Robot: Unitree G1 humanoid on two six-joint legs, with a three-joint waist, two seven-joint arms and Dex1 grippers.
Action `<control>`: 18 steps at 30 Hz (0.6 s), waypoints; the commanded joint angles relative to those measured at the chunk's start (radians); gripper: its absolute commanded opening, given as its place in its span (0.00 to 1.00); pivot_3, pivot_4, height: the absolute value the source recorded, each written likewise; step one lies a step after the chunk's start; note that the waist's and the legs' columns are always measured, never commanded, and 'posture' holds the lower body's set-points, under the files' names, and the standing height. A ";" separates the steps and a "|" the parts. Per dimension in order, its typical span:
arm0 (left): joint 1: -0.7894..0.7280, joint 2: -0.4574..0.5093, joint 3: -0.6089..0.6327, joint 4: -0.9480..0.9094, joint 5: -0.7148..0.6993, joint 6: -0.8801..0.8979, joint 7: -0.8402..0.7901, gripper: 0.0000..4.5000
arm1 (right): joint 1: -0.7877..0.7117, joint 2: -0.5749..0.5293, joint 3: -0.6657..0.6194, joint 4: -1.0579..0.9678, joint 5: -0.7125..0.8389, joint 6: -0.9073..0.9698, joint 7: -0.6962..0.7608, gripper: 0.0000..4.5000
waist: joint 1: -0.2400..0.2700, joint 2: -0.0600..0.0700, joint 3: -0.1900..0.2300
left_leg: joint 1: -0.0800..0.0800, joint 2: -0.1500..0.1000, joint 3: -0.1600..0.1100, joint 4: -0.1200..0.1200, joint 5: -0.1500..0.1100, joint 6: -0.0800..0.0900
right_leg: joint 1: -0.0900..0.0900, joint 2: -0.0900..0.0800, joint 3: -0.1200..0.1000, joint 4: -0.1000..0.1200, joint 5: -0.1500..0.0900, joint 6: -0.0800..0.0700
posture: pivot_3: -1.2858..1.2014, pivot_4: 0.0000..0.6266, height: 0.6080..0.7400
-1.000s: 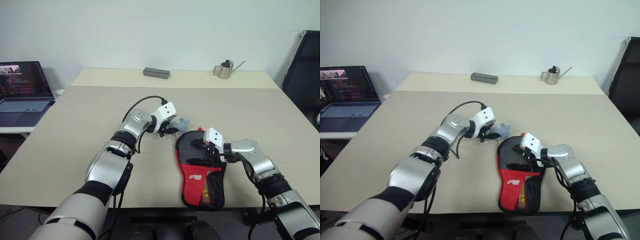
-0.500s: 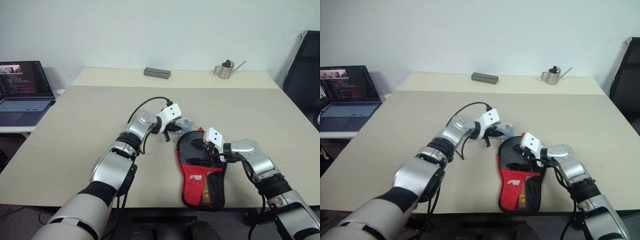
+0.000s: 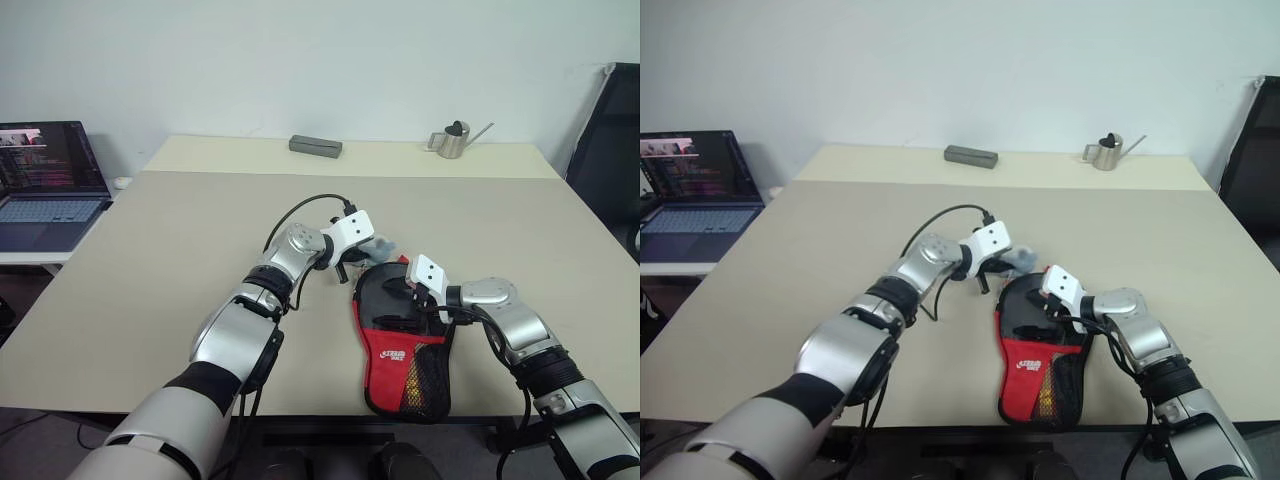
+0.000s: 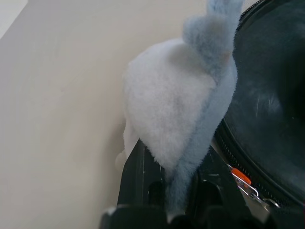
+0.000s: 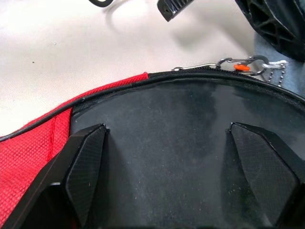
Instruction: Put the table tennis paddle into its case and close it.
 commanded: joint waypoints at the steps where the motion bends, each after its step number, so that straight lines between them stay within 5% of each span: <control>1: -0.042 -0.020 -0.001 0.002 0.009 -0.017 0.041 0.04 | 0.056 -0.024 0.084 0.076 -0.118 0.063 -0.032 1.00 | 0.000 0.000 0.000 | 0.000 0.000 0.000 -0.001 0.000 0.000 | 0.000 0.000 0.000 0.000 0.000 0.000 | 0.52 0.24 1.00; 18: -0.104 -0.090 0.014 0.052 0.029 -0.012 0.197 0.04 | 0.073 -0.033 0.099 0.048 -0.117 0.081 -0.014 1.00 | 0.003 0.000 0.000 | 0.000 0.000 0.001 -0.008 0.000 0.000 | -0.002 0.000 0.001 -0.005 0.000 0.000 | 0.52 0.24 1.00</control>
